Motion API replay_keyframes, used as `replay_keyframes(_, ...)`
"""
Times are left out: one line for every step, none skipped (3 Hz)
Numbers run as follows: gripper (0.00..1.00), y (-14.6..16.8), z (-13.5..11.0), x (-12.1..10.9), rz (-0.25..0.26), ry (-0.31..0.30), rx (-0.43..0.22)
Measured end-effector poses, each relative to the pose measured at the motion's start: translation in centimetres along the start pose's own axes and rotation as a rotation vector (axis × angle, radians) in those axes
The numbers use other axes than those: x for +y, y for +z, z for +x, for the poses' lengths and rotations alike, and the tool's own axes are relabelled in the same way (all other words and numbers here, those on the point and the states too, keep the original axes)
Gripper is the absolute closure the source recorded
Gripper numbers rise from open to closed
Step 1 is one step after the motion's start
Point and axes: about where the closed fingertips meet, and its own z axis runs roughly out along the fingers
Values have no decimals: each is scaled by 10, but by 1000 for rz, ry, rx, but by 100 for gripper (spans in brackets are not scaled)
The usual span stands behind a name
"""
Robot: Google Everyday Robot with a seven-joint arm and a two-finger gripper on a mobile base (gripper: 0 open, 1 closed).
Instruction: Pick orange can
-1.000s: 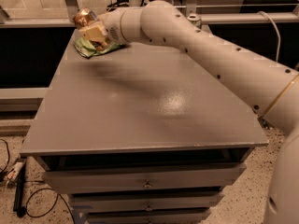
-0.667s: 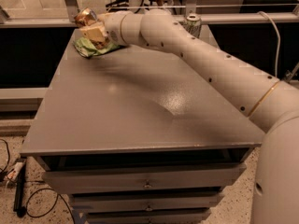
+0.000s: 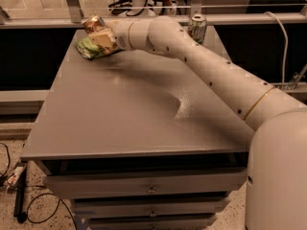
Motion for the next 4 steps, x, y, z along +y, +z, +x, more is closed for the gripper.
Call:
replay_keyframes(84, 1, 14, -6, -7, 17, 22)
replay_keyframes(61, -1, 26, -12, -6, 36, 31)
replay_keyframes(38, -7, 39, -15, 4, 57, 33)
replay_keyframes(14, -17, 50, -16, 21, 78, 34)
